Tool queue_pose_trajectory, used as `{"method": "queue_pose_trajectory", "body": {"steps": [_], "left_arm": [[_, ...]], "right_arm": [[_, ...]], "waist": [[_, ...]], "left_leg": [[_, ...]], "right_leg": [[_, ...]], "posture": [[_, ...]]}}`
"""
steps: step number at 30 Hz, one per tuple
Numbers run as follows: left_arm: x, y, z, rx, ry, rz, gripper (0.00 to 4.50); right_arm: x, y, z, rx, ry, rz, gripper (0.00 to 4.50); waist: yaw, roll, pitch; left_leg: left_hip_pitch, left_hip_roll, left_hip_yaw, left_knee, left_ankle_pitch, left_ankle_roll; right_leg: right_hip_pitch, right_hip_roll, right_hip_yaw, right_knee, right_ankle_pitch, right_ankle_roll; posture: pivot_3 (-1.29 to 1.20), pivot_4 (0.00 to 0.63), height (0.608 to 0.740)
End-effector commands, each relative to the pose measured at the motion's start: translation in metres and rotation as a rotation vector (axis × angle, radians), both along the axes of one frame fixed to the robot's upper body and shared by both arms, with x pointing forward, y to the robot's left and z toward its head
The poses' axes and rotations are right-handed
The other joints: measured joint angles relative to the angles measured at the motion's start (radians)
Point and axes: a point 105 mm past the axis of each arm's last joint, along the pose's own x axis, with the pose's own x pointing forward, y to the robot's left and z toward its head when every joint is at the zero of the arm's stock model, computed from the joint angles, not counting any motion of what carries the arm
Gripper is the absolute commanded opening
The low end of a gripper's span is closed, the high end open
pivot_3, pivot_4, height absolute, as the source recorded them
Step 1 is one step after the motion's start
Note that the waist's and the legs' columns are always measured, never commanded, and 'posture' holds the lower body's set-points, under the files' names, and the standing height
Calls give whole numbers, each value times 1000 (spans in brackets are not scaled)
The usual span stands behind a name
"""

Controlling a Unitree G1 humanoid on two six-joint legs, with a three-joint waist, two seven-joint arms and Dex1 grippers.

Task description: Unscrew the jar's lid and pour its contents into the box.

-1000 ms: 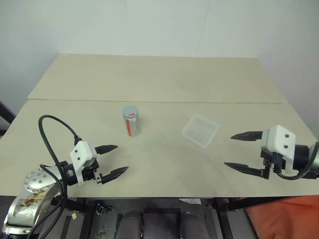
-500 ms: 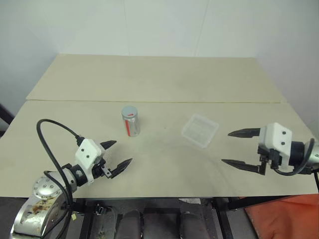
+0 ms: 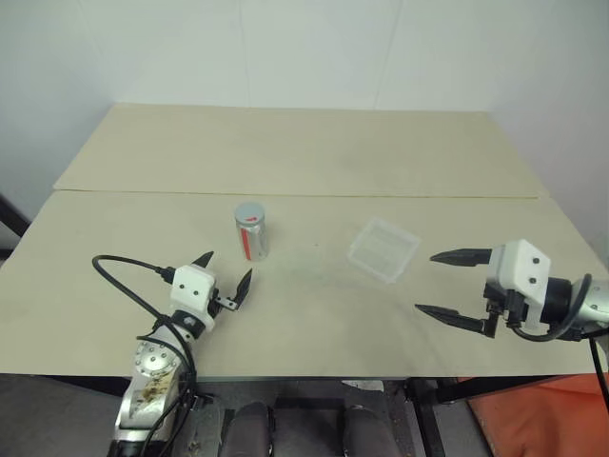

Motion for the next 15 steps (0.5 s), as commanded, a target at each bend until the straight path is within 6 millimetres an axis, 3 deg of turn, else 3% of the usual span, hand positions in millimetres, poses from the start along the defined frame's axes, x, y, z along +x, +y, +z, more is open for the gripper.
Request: {"method": "queue_pose_trajectory", "body": {"steps": [1, 15], "left_arm": [[8, -4, 10, 25, -97, 4, 4490], [33, -27, -4, 22, -131, 14, 4490]], "right_arm": [[-2, 3, 10, 7, -42, 0, 4500], [6, -3, 22, -12, -98, -50, 4500]], "waist": [[0, 0, 0], [-1, 0, 0]], "left_leg": [[0, 0, 0, 0, 0, 0], [0, 0, 0, 0, 0, 0]], "right_leg": [[0, 0, 0, 0, 0, 0], [1, 0, 0, 0, 0, 1]], "posture": [[0, 150, 740], [0, 150, 740]]}}
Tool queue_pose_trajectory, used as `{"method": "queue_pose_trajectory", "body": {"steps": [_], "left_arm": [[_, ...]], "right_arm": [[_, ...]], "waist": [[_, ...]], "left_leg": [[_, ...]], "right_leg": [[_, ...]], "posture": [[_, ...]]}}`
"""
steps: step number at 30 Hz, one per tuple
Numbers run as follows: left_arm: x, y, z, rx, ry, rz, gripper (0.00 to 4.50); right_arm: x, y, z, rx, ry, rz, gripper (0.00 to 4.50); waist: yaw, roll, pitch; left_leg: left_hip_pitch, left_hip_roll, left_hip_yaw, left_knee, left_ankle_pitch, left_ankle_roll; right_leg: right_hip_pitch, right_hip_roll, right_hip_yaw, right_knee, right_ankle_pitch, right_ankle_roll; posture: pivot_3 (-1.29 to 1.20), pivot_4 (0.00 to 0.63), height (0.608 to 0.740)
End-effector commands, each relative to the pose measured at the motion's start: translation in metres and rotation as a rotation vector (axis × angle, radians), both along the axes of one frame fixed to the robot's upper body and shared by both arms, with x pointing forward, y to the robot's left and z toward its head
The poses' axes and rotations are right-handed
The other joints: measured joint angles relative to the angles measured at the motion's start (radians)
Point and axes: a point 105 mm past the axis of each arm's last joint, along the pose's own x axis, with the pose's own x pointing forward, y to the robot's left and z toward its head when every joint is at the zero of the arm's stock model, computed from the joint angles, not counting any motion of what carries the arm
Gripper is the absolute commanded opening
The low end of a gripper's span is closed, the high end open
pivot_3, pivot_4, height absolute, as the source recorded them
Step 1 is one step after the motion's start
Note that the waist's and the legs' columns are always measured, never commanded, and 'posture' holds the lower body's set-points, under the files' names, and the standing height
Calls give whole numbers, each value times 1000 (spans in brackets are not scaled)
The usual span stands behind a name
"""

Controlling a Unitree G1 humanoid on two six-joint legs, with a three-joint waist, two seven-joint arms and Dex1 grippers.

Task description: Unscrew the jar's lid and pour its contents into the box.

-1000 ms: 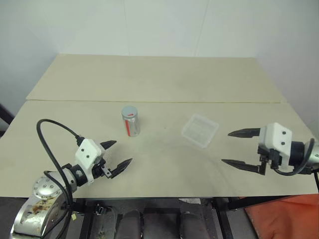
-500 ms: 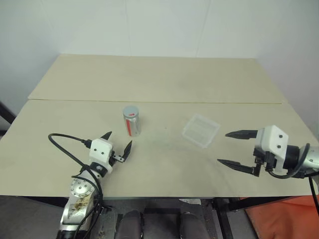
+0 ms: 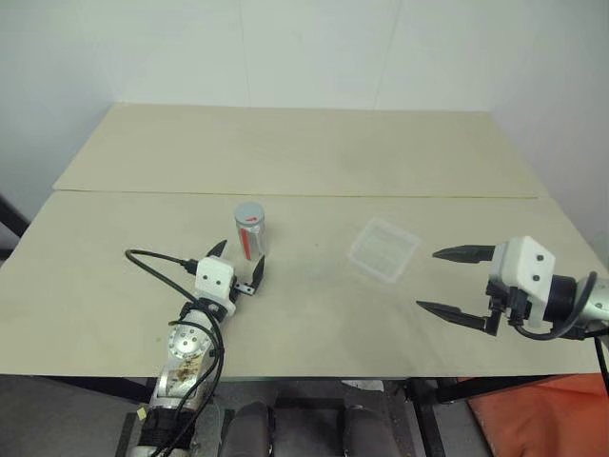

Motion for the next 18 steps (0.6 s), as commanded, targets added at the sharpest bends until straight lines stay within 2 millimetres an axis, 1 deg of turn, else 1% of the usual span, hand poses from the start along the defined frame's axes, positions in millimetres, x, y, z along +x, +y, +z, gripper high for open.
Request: {"method": "queue_pose_trajectory", "body": {"steps": [1, 5, 9, 13, 18], "left_arm": [[4, -8, 7, 7, -61, 4, 4490], [11, -14, 5, -7, -65, 10, 4490], [19, -18, 9, -30, -85, 26, 4490], [27, -21, 14, -49, -104, 37, 4490], [33, -24, 17, -66, -114, 47, 4490]], "right_arm": [[3, -1, 15, -7, -70, -18, 4500], [4, -1, 16, -12, -80, -19, 4500], [4, 0, 16, -13, -84, -19, 4500], [4, 0, 16, -16, -89, -19, 4500], [3, -1, 14, -26, -92, -28, 4500]], "waist": [[0, 0, 0], [1, 0, 0], [9, 0, 0], [13, 0, 0], [10, 0, 0]], "left_leg": [[0, 0, 0, 0, 0, 0], [0, 0, 0, 0, 0, 0], [0, -1, -1, 0, 0, 0], [6, -1, 0, 1, 0, 0], [6, -1, 0, 2, 0, 1]], "right_leg": [[0, 0, 0, 0, 0, 0], [0, 0, 0, 0, 0, 0], [2, 0, -1, 0, 1, 1], [8, -1, -1, -1, 1, 2], [8, -1, -1, -3, 2, 2]], "posture": [[0, 150, 740], [0, 150, 740], [0, 150, 740], [0, 150, 740], [0, 150, 740]]}}
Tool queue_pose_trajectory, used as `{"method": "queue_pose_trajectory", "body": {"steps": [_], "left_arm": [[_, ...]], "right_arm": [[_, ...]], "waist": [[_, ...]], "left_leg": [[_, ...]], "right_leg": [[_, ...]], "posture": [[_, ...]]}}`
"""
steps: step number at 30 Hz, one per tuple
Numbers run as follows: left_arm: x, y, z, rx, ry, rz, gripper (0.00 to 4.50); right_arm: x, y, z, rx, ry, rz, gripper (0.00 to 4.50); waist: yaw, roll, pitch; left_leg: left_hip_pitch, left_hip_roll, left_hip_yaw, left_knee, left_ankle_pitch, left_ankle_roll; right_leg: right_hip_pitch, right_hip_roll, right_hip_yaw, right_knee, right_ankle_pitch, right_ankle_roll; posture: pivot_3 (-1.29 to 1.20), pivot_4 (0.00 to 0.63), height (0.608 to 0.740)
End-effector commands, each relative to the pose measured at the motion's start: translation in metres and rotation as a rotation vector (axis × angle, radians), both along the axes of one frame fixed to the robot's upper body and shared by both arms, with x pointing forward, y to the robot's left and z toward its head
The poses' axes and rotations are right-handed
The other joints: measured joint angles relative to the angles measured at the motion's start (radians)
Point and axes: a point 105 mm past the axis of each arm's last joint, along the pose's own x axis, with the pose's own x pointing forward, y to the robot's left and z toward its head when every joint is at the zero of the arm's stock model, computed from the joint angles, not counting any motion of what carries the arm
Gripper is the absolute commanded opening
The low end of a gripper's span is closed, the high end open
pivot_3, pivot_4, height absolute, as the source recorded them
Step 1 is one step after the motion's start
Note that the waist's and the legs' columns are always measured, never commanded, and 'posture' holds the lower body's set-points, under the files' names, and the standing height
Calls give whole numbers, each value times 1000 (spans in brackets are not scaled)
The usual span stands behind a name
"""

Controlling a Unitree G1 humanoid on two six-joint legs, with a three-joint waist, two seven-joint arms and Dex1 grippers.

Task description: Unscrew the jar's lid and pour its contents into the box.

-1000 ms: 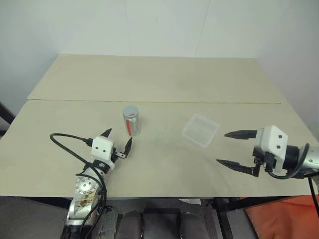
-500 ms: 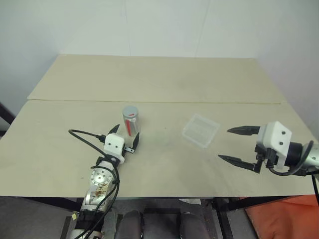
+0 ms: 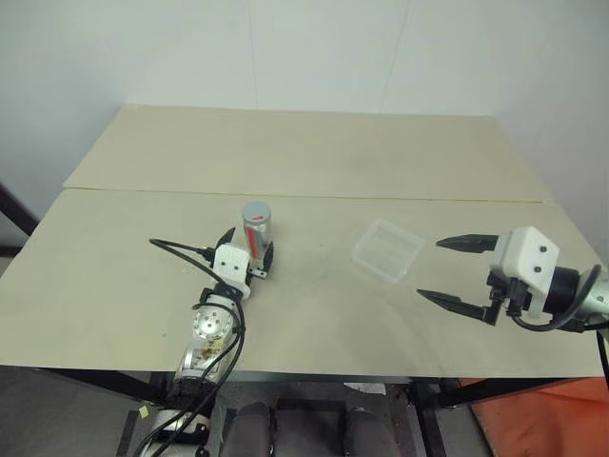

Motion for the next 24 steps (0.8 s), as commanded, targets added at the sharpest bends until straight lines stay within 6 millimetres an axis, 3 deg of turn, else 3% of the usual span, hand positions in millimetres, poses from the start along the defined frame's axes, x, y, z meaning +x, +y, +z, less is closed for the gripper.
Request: {"method": "queue_pose_trajectory", "body": {"steps": [1, 14, 22, 24], "left_arm": [[3, -5, 16, -34, -71, 3, 4490], [13, -10, 15, -48, -65, 1, 4490], [14, -12, 17, -69, -71, -14, 2037], [14, -13, 19, -69, -80, -14, 1974]], "right_arm": [[-2, -1, 8, -25, -52, -7, 4500], [-3, -1, 4, -33, -60, -23, 4500], [-3, -1, 5, -31, -66, -25, 4500], [-3, -2, 5, -29, -66, -25, 4500]], "waist": [[0, 0, 0], [0, 0, 0], [-1, 0, 0], [-4, 0, 0]], "left_leg": [[0, 0, 0, 0, 0, 0], [0, 0, 0, -1, 0, 0], [-1, 0, 0, -1, 0, 0], [-1, 0, 0, -1, 0, 0]], "right_leg": [[0, 0, 0, 0, 0, 0], [0, 0, 0, 0, 0, 0], [0, 0, 0, -1, 0, 0], [0, 0, 0, -1, 0, 0]], "posture": [[0, 150, 740], [0, 150, 740], [0, 150, 740], [0, 150, 740]]}}
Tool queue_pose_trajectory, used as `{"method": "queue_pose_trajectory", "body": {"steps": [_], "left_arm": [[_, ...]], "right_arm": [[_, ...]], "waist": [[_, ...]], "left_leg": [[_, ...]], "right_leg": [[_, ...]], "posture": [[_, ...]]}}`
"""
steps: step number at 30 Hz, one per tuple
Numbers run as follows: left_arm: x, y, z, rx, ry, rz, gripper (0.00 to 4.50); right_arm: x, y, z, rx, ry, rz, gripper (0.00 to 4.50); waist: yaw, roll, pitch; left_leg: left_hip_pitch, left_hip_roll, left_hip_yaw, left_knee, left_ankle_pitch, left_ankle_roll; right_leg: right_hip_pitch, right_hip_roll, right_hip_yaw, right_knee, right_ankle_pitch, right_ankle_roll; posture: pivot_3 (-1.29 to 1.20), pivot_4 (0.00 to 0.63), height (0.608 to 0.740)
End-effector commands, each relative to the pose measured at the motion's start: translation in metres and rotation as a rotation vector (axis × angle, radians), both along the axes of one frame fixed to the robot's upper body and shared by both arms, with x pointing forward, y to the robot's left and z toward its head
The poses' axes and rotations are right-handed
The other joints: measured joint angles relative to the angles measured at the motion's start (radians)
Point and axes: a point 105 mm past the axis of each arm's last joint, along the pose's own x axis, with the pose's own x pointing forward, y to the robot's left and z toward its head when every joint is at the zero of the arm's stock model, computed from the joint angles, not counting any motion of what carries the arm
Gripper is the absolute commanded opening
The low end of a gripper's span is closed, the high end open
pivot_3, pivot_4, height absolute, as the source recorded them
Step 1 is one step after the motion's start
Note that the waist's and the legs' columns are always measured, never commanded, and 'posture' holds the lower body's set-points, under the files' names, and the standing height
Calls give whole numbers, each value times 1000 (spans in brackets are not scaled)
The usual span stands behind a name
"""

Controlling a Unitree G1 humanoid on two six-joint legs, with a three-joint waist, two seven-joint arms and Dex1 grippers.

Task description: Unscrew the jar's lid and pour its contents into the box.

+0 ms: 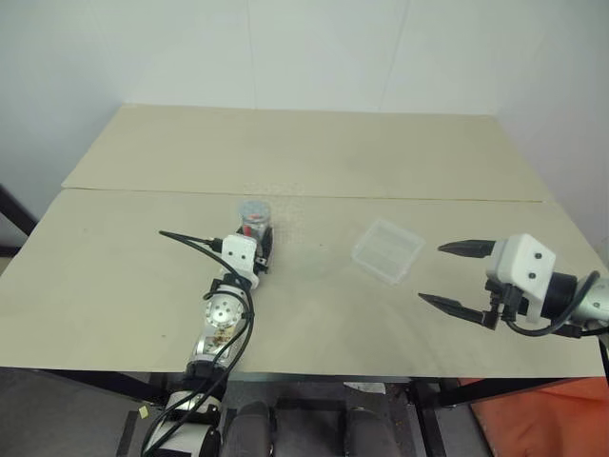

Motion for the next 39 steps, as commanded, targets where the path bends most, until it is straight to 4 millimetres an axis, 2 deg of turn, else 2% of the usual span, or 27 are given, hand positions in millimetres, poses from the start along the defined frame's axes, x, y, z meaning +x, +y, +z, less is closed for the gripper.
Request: {"method": "queue_pose_trajectory", "body": {"steps": [1, 7, 9, 12, 15, 19, 22, 26, 33, 39], "left_arm": [[1, -2, 12, -11, -51, -12, 1974], [-4, -1, 24, 3, -84, -52, 1974], [-11, -9, 37, -61, -72, -177, 1974], [-34, -29, 57, -72, -94, -439, 1974], [-43, -35, 63, -40, -81, -530, 1974], [-44, -42, 56, 3, -33, -589, 1974], [-42, -46, 51, 18, -16, -602, 1974], [-41, -54, 48, 24, -17, -605, 1974], [-40, -67, 51, 7, -59, -592, 1974], [-40, -69, 53, 12, -69, -584, 1974]], "right_arm": [[-1, 1, 12, -5, -70, 2, 4500], [-1, 6, 17, 4, -88, 18, 4500], [0, 13, 28, 65, -110, 29, 4500], [0, 32, 40, 203, -118, 56, 4500], [1, 49, 43, 333, -104, 61, 4500], [7, 91, 39, 497, -82, 40, 4500], [7, 110, 44, 609, -73, 34, 4500], [22, 120, 53, 756, -77, -53, 4500], [37, 140, 55, 757, -92, -89, 4500], [49, 153, 45, 737, -101, -144, 4500]], "waist": [[-4, 0, 0], [-7, 0, 0], [-11, 0, 0], [-18, 0, 0], [-17, 0, 0], [-21, 0, 0], [-21, 0, 0], [-18, 0, 0], [-20, 0, 0], [-26, 0, 0]], "left_leg": [[0, 0, 0, 0, 0, 0], [0, 0, 0, -1, 0, 0], [-1, 0, 0, -1, 0, 0], [-2, 2, 0, -1, 0, 0], [-2, 2, -1, -2, 0, 0], [-2, 2, -1, -2, 0, 0], [-4, 1, -1, -2, 0, 0], [-8, 1, -1, -1, 0, 0], [-12, 0, -1, -1, 0, 0], [-13, 1, -1, -1, 0, 0]], "right_leg": [[0, 0, 0, 0, 0, 0], [0, 0, 0, 0, 0, 0], [-1, 0, 0, 0, 0, 0], [-3, 1, 0, 1, 0, -1], [-3, 1, 0, 1, -1, -2], [-3, 2, 0, 1, -1, -2], [-6, 1, 0, 2, -1, -2], [-10, 1, 0, 2, -1, -2], [-14, 1, 0, 3, 0, -2], [-15, 1, 0, 4, 0, -2]], "posture": [[0, 150, 740], [0, 150, 740], [0, 150, 740], [0, 150, 740], [0, 150, 740], [0, 150, 740], [0, 150, 740], [0, 150, 740], [0, 150, 740], [0, 150, 740]]}}
